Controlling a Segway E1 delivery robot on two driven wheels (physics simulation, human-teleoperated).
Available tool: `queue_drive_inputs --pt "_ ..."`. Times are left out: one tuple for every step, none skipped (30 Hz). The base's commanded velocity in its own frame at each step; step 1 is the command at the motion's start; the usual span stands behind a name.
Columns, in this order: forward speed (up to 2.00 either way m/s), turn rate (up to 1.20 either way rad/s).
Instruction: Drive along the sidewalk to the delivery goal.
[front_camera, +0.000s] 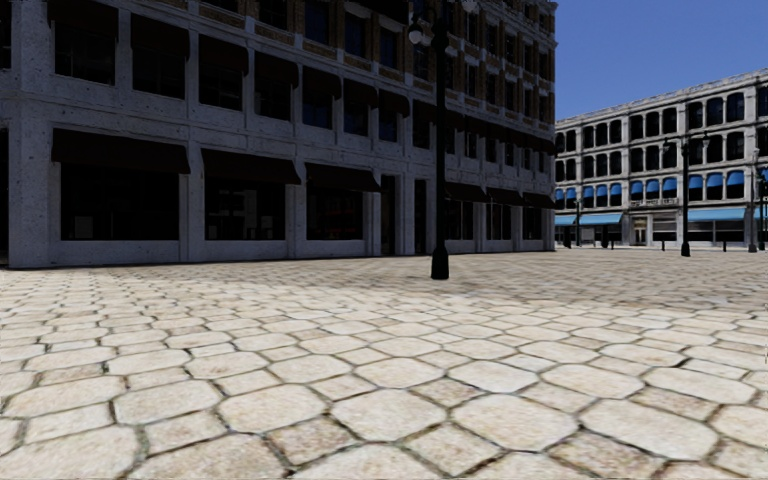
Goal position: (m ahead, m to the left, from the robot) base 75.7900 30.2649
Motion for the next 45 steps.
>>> queue_drive_inputs --pt "1.76 1.2" --pt "1.78 1.2" --pt "1.78 1.2" --pt "1.79 1.2" --pt "1.79 1.2" --pt "1.81 1.2" --pt "1.83 1.2" --pt "1.86 1.2" --pt "1.88 1.2" --pt "1.9 1.04" --pt "1.91 0.0" --pt "1.91 0.0" --pt "1.91 0.0" --pt "1.92 0.0" --pt "1.92 0.0" --pt "1.93 0.0" --pt "1.96 0.0" --pt "2.0 0.0" --pt "2.0 0.0" --pt "2.0 0.0" --pt "2.0 0.0" --pt "2.0 0.0" --pt "2.0 0.0" --pt "2.0 0.0" --pt "2.0 0.0" --pt "2.0 0.0" --pt "2.0 0.0" --pt "2.0 0.0" --pt "2.0 0.25" --pt "2.0 0.71" --pt "2.0 0.95" --pt "2.0 1.2" --pt "2.0 1.2" --pt "2.0 1.2" --pt "2.0 1.2" --pt "2.0 1.2" --pt "2.0 1.2" --pt "2.0 1.2" --pt "2.0 1.12" --pt "2.0 0.71" --pt "2.0 0.63" --pt "2.0 0.49" --pt "2.0 0.22" --pt "2.0 0.05" --pt "2.0 0.05"
